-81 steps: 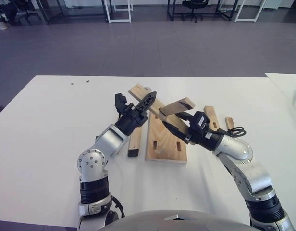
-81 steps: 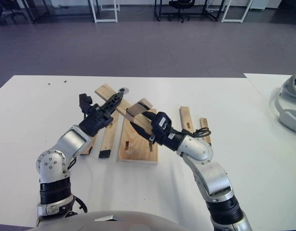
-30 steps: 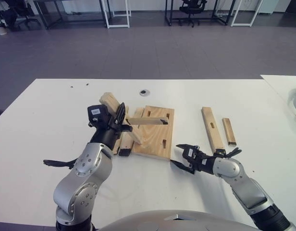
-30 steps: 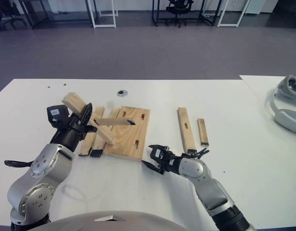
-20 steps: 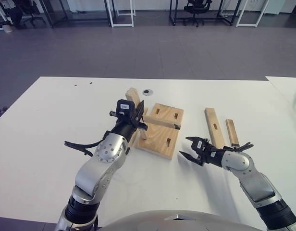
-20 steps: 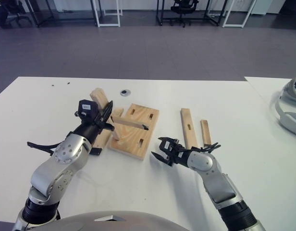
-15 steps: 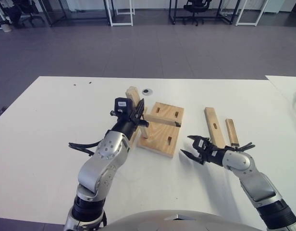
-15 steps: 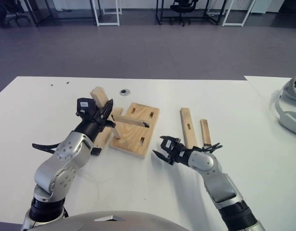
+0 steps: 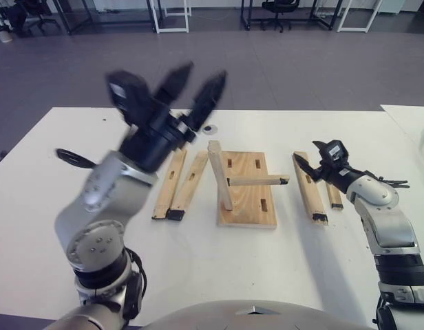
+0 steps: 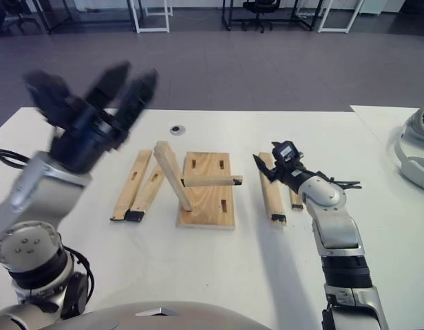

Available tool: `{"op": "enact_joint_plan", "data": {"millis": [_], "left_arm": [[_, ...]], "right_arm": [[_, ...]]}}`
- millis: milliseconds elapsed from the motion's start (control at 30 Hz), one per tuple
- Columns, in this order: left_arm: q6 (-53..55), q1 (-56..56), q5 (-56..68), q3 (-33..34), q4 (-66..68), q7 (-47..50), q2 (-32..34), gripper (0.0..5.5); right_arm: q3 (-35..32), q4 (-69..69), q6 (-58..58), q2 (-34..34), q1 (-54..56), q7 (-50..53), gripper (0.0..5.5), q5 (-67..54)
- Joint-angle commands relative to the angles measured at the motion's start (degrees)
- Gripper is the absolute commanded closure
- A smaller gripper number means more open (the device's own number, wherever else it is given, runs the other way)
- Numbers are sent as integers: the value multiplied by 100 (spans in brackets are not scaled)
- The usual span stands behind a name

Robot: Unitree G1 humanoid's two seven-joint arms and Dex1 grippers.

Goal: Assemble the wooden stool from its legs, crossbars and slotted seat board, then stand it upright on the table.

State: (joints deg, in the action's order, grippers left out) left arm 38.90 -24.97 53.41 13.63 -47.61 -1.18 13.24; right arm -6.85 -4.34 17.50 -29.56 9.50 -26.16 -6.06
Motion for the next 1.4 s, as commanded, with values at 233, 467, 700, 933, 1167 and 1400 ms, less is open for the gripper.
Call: {"op": "enact_joint_plan", "data": {"millis": [233, 467, 700, 933, 1167, 1400], "left_arm": [[-444, 1845, -2767, -1918, 2681, -1079, 1057, 201], [-171, 2053, -3477, -2506, 3718, -1295, 904, 224], [17, 2145, -4080, -2656, 3823, -1265, 935, 237], [75, 2350, -4204, -2696, 3720, -1355, 822, 237], [-63, 2280, -4278, -2523, 3676, -1360, 690, 341], [-348, 1422, -3938, -1790, 3088, -1299, 307, 342]], "right_arm": [[12, 587, -139, 240, 272, 424, 226, 180], [264, 712, -101, 374, 276, 438, 226, 277], [384, 680, -38, 415, 249, 420, 226, 260], [436, 704, -22, 455, 291, 430, 226, 260], [424, 703, 95, 470, 450, 361, 226, 152], [-411, 744, 1659, 951, 1616, -177, 226, -1834]]}}
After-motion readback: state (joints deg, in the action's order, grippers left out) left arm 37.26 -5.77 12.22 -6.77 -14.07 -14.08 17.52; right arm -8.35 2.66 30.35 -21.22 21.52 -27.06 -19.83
